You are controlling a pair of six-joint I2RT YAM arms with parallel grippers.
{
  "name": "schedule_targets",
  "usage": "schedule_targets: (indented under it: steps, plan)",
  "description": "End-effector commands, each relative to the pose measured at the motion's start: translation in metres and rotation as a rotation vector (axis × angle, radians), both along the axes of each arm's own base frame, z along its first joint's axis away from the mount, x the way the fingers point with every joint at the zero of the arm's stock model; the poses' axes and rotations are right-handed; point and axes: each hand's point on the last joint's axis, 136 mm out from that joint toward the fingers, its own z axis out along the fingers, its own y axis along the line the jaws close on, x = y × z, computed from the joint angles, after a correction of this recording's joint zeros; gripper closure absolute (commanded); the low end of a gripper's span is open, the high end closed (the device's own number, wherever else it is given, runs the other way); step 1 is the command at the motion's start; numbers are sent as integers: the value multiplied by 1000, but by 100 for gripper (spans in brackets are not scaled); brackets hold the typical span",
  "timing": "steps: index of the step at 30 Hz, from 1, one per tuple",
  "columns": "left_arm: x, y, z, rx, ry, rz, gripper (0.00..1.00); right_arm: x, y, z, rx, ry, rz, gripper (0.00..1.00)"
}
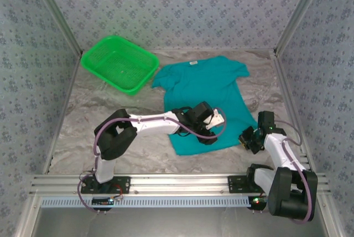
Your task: Fold the inside-out t-shirt
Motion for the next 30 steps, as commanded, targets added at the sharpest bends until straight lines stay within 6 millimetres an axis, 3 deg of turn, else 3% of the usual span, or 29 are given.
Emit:
schedule_targets:
  steps: [1, 14, 25, 28, 29, 30]
  plan:
    - [-3, -14, 9, -39, -16, -44, 38, -7, -4, -2, -19, 19, -17, 100]
    - [-6, -37, 8, -59, -80, -123, 36, 5, -2, 36, -42, -53, -27, 100]
    - [-6, -68, -14, -66, -148, -121, 28, 26, 3, 74, -3, -120, -58, 100]
    - [3, -67, -21, -43, -167, -78, 31, 29, 3, 77, 9, -122, -64, 100]
    - [5, -65, -23, -28, -172, -69, 34, 30, 2, 78, 7, -120, -67, 100]
    - [7, -63, -23, -15, -176, -61, 43, 31, 1, 78, 8, -120, -70, 100]
